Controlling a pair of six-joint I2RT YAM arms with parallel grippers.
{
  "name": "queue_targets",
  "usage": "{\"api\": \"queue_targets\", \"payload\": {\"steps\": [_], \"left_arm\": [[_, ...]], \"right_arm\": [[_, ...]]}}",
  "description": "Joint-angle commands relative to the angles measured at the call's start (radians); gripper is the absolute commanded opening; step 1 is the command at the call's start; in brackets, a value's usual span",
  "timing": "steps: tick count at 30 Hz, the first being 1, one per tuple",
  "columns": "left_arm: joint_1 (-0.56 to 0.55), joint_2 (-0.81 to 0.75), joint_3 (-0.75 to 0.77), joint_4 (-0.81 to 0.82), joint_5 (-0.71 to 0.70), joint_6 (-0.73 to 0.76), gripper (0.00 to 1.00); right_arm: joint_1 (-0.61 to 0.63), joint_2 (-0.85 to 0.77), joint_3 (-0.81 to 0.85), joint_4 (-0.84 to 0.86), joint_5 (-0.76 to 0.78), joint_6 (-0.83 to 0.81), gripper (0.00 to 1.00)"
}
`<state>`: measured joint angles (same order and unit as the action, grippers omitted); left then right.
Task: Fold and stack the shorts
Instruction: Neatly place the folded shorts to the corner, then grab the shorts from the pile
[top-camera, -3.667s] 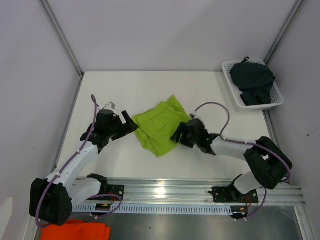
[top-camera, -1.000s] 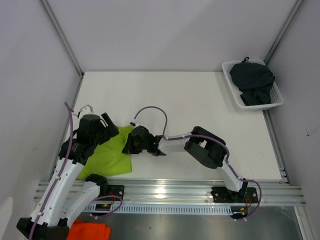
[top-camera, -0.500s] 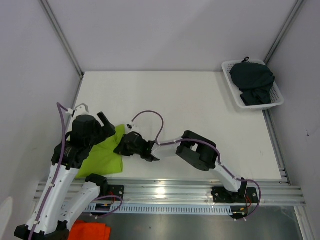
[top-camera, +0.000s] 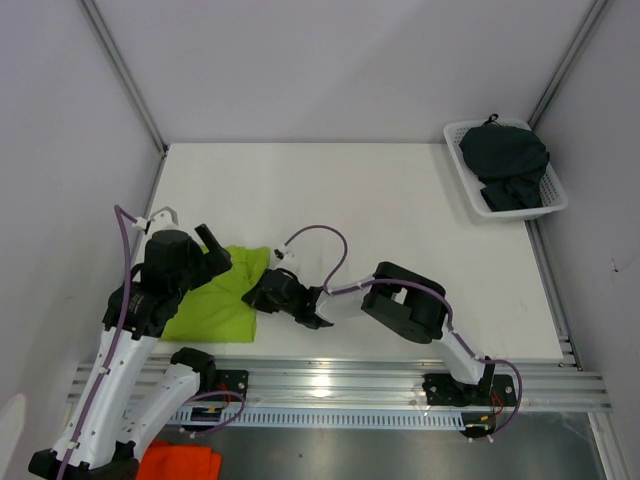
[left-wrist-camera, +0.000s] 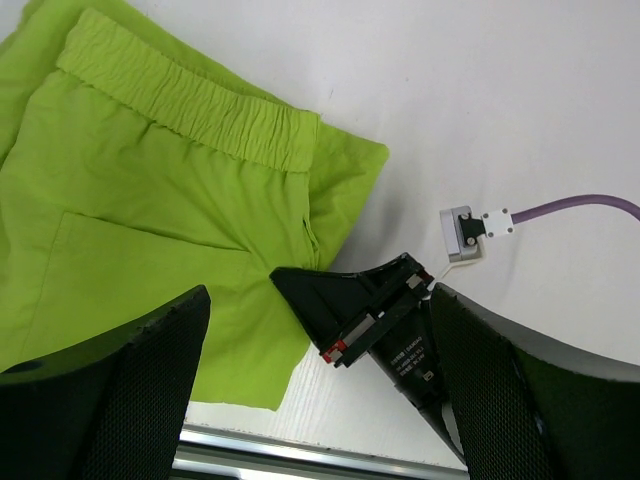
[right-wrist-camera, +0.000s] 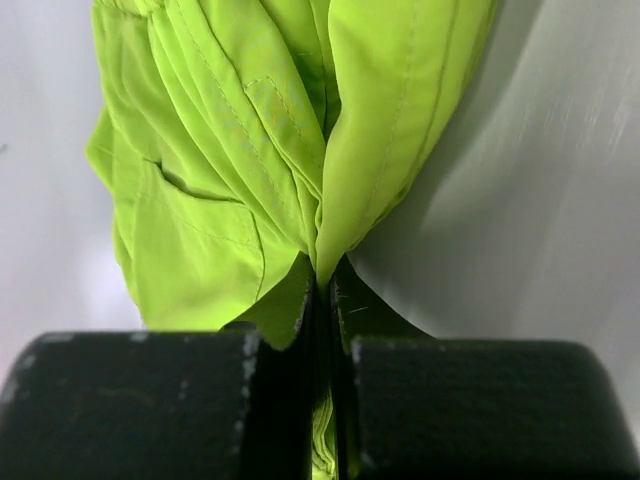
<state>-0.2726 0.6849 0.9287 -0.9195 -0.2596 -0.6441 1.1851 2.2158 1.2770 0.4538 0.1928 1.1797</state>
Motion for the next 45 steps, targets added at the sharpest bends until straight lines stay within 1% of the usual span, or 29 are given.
{"api": "queue_targets", "payload": {"steps": [1, 7, 10, 11, 14, 15, 16, 17, 18, 19, 20, 22, 23, 24, 25, 26, 27, 28, 29, 30, 32, 33, 34, 37, 39, 41, 43, 44, 45], "left_arm": [[-0.002, -0.002, 0.009, 0.021, -0.003, 0.034, 0.93], [-0.002, 0.004, 0.001, 0.036, 0.002, 0.057, 0.92], [-0.002, 0.001, 0.009, 0.031, -0.009, 0.066, 0.95], [-0.002, -0.001, 0.012, 0.031, -0.010, 0.069, 0.98], [0.000, -0.001, 0.010, 0.044, -0.001, 0.086, 0.99], [-0.002, 0.004, 0.016, 0.050, 0.000, 0.090, 0.99], [-0.002, 0.016, 0.016, 0.054, 0.003, 0.095, 0.99], [-0.002, 0.024, 0.022, 0.059, 0.011, 0.101, 0.99], [-0.002, 0.031, 0.024, 0.064, 0.037, 0.112, 0.99], [-0.002, 0.045, 0.027, 0.067, 0.046, 0.115, 0.99], [-0.002, 0.047, 0.024, 0.077, 0.059, 0.119, 0.99], [0.000, 0.038, -0.002, 0.135, 0.111, 0.132, 0.99], [-0.002, 0.035, -0.010, 0.158, 0.129, 0.135, 0.99], [-0.002, 0.033, -0.034, 0.201, 0.161, 0.132, 0.99], [-0.004, 0.033, -0.044, 0.221, 0.178, 0.126, 0.99], [-0.004, 0.034, -0.053, 0.240, 0.193, 0.115, 0.99], [-0.004, 0.038, -0.080, 0.281, 0.207, 0.107, 0.99], [-0.002, 0.041, -0.086, 0.300, 0.227, 0.101, 0.99], [-0.004, 0.051, -0.105, 0.317, 0.235, 0.089, 0.99], [-0.004, 0.059, -0.113, 0.347, 0.240, 0.081, 0.99], [-0.005, 0.071, -0.137, 0.393, 0.252, 0.060, 0.99], [-0.004, 0.082, -0.146, 0.409, 0.252, 0.052, 0.99], [-0.008, 0.082, -0.175, 0.430, 0.252, 0.044, 0.99], [-0.039, 0.074, -0.214, 0.548, 0.238, 0.001, 0.99], [-0.077, 0.091, -0.252, 0.629, 0.227, -0.022, 0.99], [-0.106, 0.123, -0.257, 0.663, 0.194, -0.019, 0.99], [-0.134, 0.172, -0.248, 0.665, 0.172, -0.014, 0.99], [-0.138, 0.185, -0.245, 0.669, 0.165, -0.011, 0.99], [-0.148, 0.194, -0.245, 0.671, 0.163, -0.011, 0.99]], "right_arm": [[0.022, -0.028, 0.042, -0.039, 0.074, -0.020, 0.00], [0.013, 0.076, 0.152, -0.020, -0.003, -0.019, 0.00], [0.001, 0.076, 0.153, -0.026, -0.012, -0.031, 0.29], [-0.002, 0.041, 0.139, -0.027, 0.000, -0.034, 0.43], [-0.022, -0.034, 0.064, -0.041, 0.037, -0.067, 0.52], [-0.027, -0.098, 0.042, -0.049, 0.045, -0.081, 0.53], [-0.036, -0.132, 0.022, -0.082, 0.053, -0.095, 0.53], [-0.054, -0.169, -0.016, -0.108, 0.066, -0.130, 0.57], [-0.065, -0.250, -0.037, -0.162, 0.092, -0.153, 0.57], [-0.091, -0.293, -0.057, -0.193, 0.108, -0.179, 0.61], [-0.107, -0.338, -0.077, -0.226, 0.126, -0.240, 0.65], [-0.149, -0.464, -0.120, -0.344, 0.152, -0.319, 0.68], [-0.203, -0.508, -0.131, -0.393, 0.166, -0.394, 0.79], [-0.238, -0.553, -0.157, -0.482, 0.174, -0.437, 0.82], [-0.280, -0.635, -0.163, -0.527, 0.165, -0.478, 0.82], [-0.326, -0.674, -0.165, -0.582, 0.174, -0.511, 0.83], [-0.429, -0.709, -0.163, -0.671, 0.180, -0.573, 0.83], [-0.488, -0.764, -0.156, -0.705, 0.178, -0.607, 0.83], [-0.548, -0.781, -0.144, -0.746, 0.178, -0.630, 0.83], [-0.676, -0.795, -0.125, -0.811, 0.171, -0.661, 0.83], [-0.796, -0.805, -0.081, -0.837, 0.160, -0.692, 0.82], [-0.902, -0.798, -0.065, -0.846, 0.165, -0.698, 0.82], [-0.950, -0.786, -0.039, -0.843, 0.172, -0.701, 0.80], [-1.097, -0.693, 0.030, -0.840, 0.223, -0.628, 0.77], [-1.148, -0.601, 0.094, -0.823, 0.234, -0.588, 0.77], [-1.202, -0.533, 0.171, -0.799, 0.255, -0.568, 0.77], [-1.261, -0.408, 0.247, -0.819, 0.302, -0.559, 0.77], [-1.283, -0.360, 0.340, -0.842, 0.303, -0.545, 0.78], [-1.298, -0.264, 0.393, -0.857, 0.290, -0.545, 0.78]]}}
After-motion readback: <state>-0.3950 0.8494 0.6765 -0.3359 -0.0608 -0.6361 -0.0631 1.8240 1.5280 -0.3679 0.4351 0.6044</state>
